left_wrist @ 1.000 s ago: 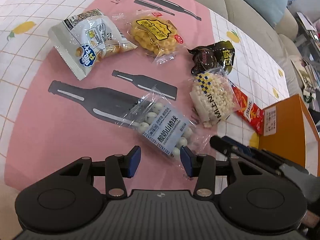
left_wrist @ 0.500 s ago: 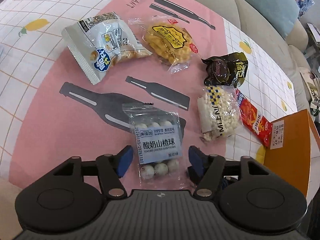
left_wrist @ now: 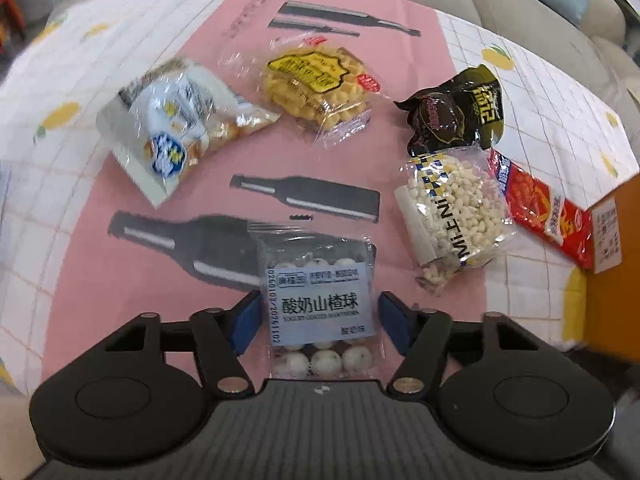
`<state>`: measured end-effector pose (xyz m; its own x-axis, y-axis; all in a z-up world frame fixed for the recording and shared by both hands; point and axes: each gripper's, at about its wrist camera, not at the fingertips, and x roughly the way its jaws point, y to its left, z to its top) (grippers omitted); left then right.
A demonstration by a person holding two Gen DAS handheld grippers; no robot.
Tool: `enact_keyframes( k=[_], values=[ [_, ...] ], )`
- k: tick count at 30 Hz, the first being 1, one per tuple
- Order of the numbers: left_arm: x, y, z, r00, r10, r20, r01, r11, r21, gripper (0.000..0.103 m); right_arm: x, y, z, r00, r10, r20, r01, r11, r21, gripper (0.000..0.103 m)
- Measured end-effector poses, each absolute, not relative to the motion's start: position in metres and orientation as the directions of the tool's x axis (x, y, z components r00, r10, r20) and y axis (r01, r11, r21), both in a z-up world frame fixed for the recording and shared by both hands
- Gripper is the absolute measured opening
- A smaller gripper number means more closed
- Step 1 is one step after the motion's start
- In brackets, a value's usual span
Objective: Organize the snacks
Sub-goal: 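Close left tool on the yogurt-ball pack while right tool grasps the white puffed-snack bag, then carry yogurt-ball pack with left tool while right tool carries puffed-snack bag into the box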
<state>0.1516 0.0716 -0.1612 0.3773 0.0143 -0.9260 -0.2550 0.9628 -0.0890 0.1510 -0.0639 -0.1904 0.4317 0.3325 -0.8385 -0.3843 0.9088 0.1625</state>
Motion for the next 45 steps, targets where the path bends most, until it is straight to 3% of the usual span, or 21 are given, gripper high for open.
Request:
enact_keyframes(
  k=[6, 8, 10, 12, 16, 25, 27, 30, 45],
  values=[
    [0.155, 0.086, -0.158, 0.395, 0.014, -0.919, -0.254, 0.963, -0.095, 0.066, 0.159, -0.075, -0.175, 0.532, 0.296, -0.793, -0.388, 0.918, 0.082, 0.05],
    [0.157, 0.092, -0.156, 0.4, 0.022, -0.916, -0.264, 0.96, -0.093, 0.066, 0.164, -0.07, -0.173, 0.556, 0.291, -0.778, -0.42, 0.906, 0.039, 0.074],
    [0.158, 0.097, -0.155, 0.407, 0.02, -0.913, -0.265, 0.959, -0.097, 0.066, 0.169, -0.063, -0.172, 0.586, 0.288, -0.757, -0.453, 0.891, -0.012, 0.087],
    [0.159, 0.101, -0.155, 0.409, 0.025, -0.912, -0.275, 0.957, -0.097, 0.066, 0.176, -0.056, -0.174, 0.597, 0.29, -0.748, -0.483, 0.874, -0.047, 0.088],
    [0.16, 0.108, -0.158, 0.411, 0.026, -0.911, -0.295, 0.95, -0.106, 0.066, 0.192, -0.042, -0.182, 0.589, 0.293, -0.753, -0.512, 0.856, -0.067, 0.097],
    [0.16, 0.113, -0.16, 0.414, 0.003, -0.91, -0.298, 0.945, -0.133, 0.066, 0.214, -0.037, -0.207, 0.56, 0.29, -0.776, -0.505, 0.862, -0.042, 0.096],
    [0.16, 0.111, -0.161, 0.411, 0.008, -0.912, -0.291, 0.949, -0.122, 0.066, 0.216, -0.038, -0.21, 0.549, 0.295, -0.782, -0.5, 0.866, -0.025, 0.093],
    [0.16, 0.107, -0.16, 0.407, 0.023, -0.913, -0.282, 0.954, -0.102, 0.066, 0.212, -0.039, -0.21, 0.557, 0.31, -0.77, -0.5, 0.866, -0.012, 0.079],
    [0.13, 0.084, -0.114, 0.482, -0.053, -0.874, -0.226, 0.957, -0.182, 0.063, 0.163, -0.072, -0.167, 0.586, 0.292, -0.756, -0.428, 0.904, 0.017, 0.078]
  ],
)
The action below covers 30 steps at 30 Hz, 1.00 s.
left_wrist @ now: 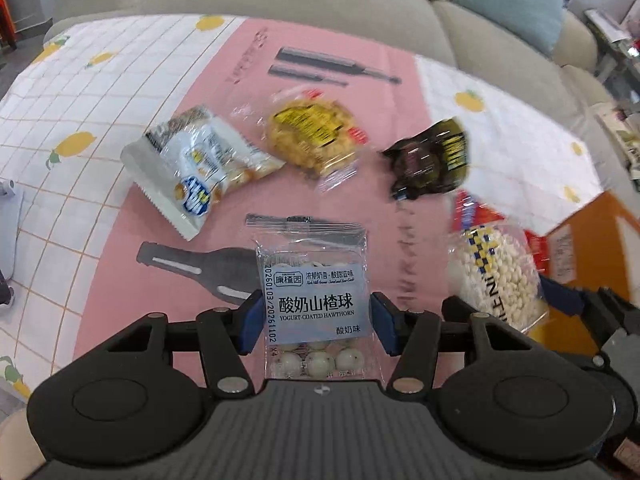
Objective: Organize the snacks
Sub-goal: 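Carry yogurt-ball pack with left tool while right tool carries puffed-snack bag into the box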
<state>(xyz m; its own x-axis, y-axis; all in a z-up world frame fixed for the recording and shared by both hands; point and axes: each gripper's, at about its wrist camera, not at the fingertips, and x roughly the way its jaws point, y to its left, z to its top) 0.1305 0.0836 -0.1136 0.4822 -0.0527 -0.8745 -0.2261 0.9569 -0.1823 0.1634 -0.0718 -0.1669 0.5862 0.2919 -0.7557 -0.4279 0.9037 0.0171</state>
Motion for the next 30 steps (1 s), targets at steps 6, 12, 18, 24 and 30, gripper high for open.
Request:
enact_keyframes(
  k=[6, 12, 18, 24, 30],
  values=[
    [0.114, 0.064, -0.068, 0.55, -0.086, -0.831, -0.17, 0.962, -0.213, 0.063, 0.134, -0.099, -0.123, 0.639, 0.303, -0.707, -0.395, 0.918, 0.037, 0.078],
    [0.098, 0.035, -0.025, 0.599, -0.154, -0.785, -0.079, 0.965, -0.25, 0.063, 0.113, -0.136, -0.084, 0.668, 0.314, -0.675, -0.351, 0.932, 0.086, 0.078],
    [0.098, -0.011, 0.01, 0.609, -0.292, -0.738, 0.076, 0.947, -0.312, 0.064, 0.101, -0.194, -0.051, 0.685, 0.295, -0.666, -0.301, 0.947, 0.111, 0.078],
    [0.117, -0.074, 0.025, 0.52, -0.46, -0.72, 0.239, 0.887, -0.394, 0.064, 0.101, -0.272, -0.025, 0.658, 0.23, -0.717, -0.213, 0.97, 0.116, 0.078],
    [0.152, -0.14, 0.008, 0.372, -0.558, -0.741, 0.309, 0.828, -0.468, 0.064, 0.116, -0.341, -0.022, 0.566, 0.174, -0.806, -0.106, 0.985, 0.139, 0.078]
  ],
)
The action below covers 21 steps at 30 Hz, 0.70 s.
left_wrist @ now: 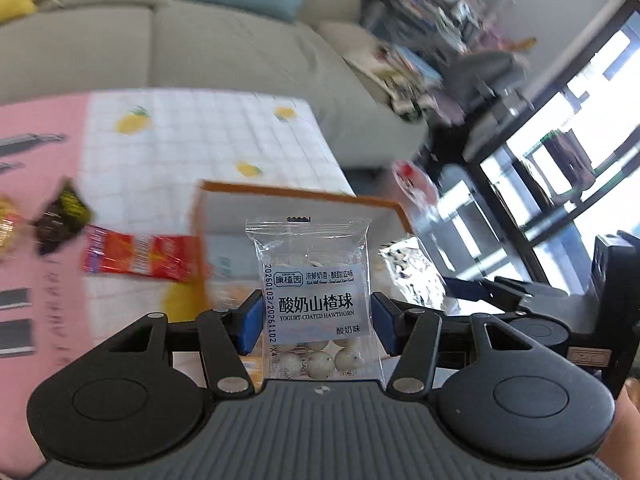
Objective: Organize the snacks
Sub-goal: 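Carry yogurt-ball pack with left tool while right tool carries puffed-snack bag into the box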
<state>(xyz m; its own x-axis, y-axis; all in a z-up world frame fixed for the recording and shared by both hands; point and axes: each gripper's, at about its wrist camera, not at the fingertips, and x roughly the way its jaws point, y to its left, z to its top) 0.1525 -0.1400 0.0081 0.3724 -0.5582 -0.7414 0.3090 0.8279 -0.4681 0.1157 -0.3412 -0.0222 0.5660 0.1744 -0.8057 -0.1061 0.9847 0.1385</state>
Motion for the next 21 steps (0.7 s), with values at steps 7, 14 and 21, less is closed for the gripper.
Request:
enact_keyframes(
  k=[7, 14, 21],
  values=[
    [0.188, -0.202, -0.043, 0.254, -0.523, -0.813, 0.294, 0.843, -0.451, 0.064, 0.144, -0.389, -0.056, 0.421, 0.112, -0.9, -0.102, 0.992, 0.076, 0.078],
    [0.209, -0.234, -0.089, 0.128, -0.492, -0.861, 0.262, 0.854, -0.449, 0.064, 0.168, -0.395, -0.098, 0.287, 0.083, -0.954, -0.189, 0.982, 0.029, 0.078],
    [0.217, -0.25, -0.122, 0.037, -0.471, -0.881, 0.218, 0.865, -0.453, 0.064, 0.185, -0.393, -0.129, 0.157, 0.053, -0.986, -0.31, 0.951, 0.002, 0.078]
  ],
)
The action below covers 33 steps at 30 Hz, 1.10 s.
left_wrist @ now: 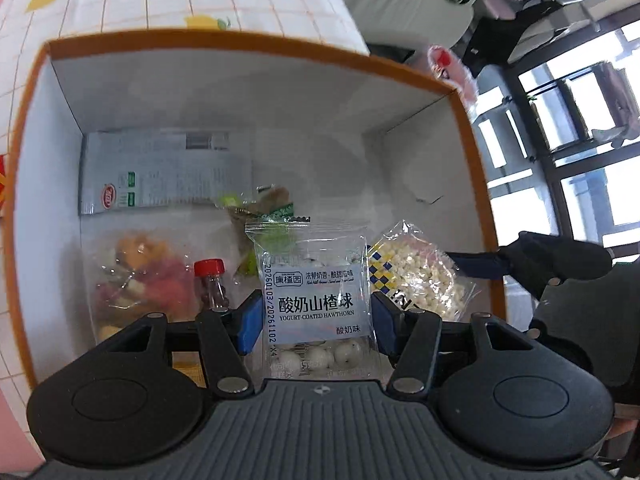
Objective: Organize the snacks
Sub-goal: 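Carry yogurt-ball pack with left tool while right tool carries puffed-snack bag into the box, then open both tools and withdraw them from the box toward the snacks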
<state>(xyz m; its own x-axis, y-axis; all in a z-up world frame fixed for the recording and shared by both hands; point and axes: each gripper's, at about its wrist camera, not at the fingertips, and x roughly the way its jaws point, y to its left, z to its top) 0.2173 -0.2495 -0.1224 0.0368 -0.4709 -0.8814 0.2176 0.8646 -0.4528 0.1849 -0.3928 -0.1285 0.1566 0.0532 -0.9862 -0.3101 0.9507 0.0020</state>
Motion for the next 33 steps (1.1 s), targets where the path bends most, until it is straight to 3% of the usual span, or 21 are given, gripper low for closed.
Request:
enact_keyframes(
  k=[13, 33],
  values=[
    [0.224, -0.254, -0.139, -0.022, -0.454, -0.891, 0.194, 0.872, -0.449, 0.068, 0.207, -0.376, -0.16, 0.029, -0.008, -1.0, -0.411, 0.911, -0.019, 0.079],
    [0.21, -0.229, -0.087, 0.021, -0.512, -0.859, 0.231, 0.838, -0.494, 0.071, 0.203, -0.375, -0.146, 0.021, -0.01, -1.0, -0.36, 0.933, -0.017, 0.079]
  ],
)
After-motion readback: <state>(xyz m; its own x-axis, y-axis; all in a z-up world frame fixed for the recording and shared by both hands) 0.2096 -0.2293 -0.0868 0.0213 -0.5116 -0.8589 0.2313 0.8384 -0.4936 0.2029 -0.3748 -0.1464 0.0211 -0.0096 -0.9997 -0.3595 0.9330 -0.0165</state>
